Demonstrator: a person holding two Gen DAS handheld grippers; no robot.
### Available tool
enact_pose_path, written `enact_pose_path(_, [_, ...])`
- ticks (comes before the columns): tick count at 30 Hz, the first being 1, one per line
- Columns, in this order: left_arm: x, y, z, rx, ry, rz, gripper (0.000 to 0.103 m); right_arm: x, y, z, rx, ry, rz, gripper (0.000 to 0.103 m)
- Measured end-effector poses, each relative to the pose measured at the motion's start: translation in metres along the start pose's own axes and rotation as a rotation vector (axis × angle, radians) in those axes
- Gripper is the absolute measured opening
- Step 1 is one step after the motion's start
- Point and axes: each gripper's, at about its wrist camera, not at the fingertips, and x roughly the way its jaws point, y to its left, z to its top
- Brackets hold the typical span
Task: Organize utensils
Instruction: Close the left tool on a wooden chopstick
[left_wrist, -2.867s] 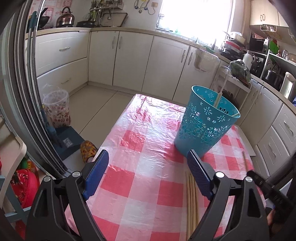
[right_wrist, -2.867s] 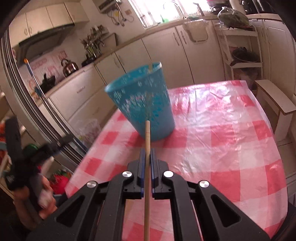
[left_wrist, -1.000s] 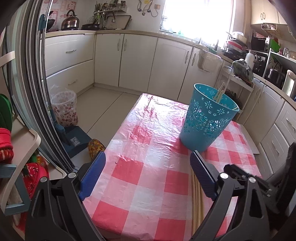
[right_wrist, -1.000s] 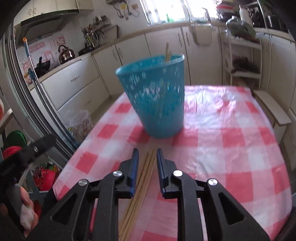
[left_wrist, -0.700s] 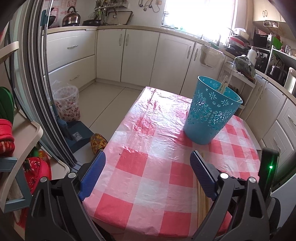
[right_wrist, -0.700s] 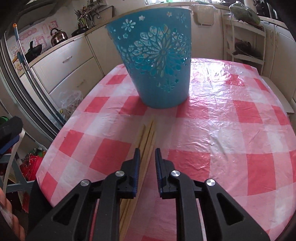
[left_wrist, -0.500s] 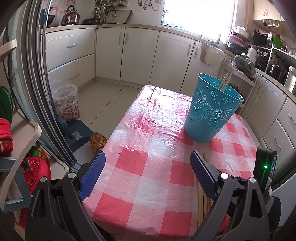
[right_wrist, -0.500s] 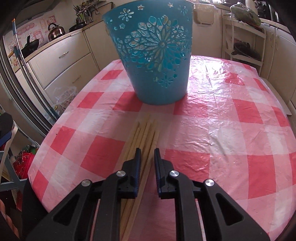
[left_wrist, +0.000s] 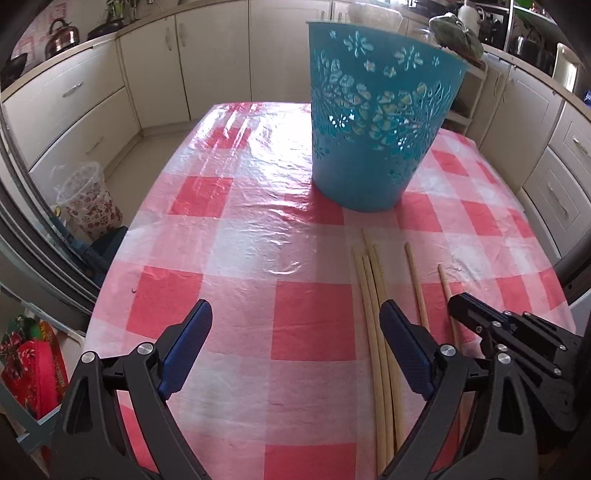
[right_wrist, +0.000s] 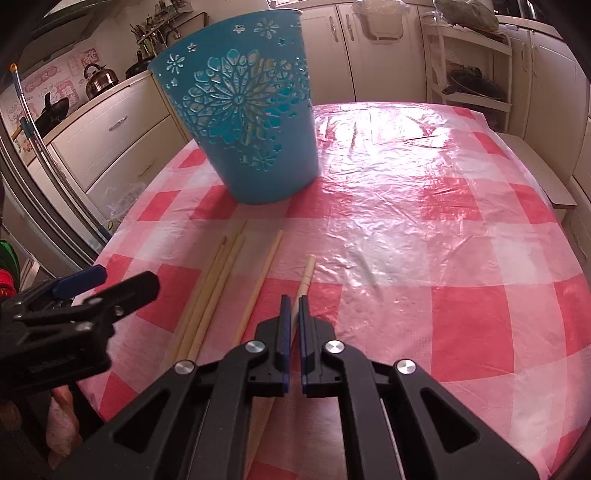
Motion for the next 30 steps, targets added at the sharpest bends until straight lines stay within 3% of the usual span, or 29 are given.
enact_pose_path(11, [0.023,-0.011,0.002,0.042,0.057,0.027,0.088,0.002,0.006,0.001,-0.057,-0.008,0.011,0.006])
enact_pose_path(13, [0.027,-0.014,0.004,0.063,0.067,0.052,0.081,0.002,0.003,0.002,-0.053,-0.012,0.0,0.006])
enact_pose_path(16, [0.028,-0.014,0.006,0.057,0.068,0.045,0.078,0.002,-0.003,0.003,-0.029,-0.008,0.007,0.006])
enact_pose_path(19, [0.028,-0.017,0.008,0.068,0.062,0.035,0.069,0.002,-0.003,0.003,-0.037,-0.011,0.007,0.006])
enact_pose_path(20, [0.028,-0.019,0.009,0.074,0.06,0.021,0.061,0.002,-0.003,0.003,-0.037,-0.011,0.01,0.006])
enact_pose_path(22, [0.027,-0.024,0.012,0.101,0.052,-0.002,0.041,0.002,-0.004,0.004,-0.043,-0.008,0.014,0.006])
enact_pose_path(24, [0.025,-0.027,0.012,0.122,0.057,-0.03,0.009,0.001,-0.005,0.005,-0.053,-0.001,0.015,0.005])
enact_pose_path(27, [0.024,-0.021,0.013,0.098,0.095,-0.084,0.007,-0.001,-0.009,0.007,-0.047,0.012,0.011,0.005])
enact_pose_path(30, [0.027,-0.015,0.018,0.072,0.118,-0.084,0.008,0.001,-0.013,0.01,-0.031,0.037,0.023,0.005])
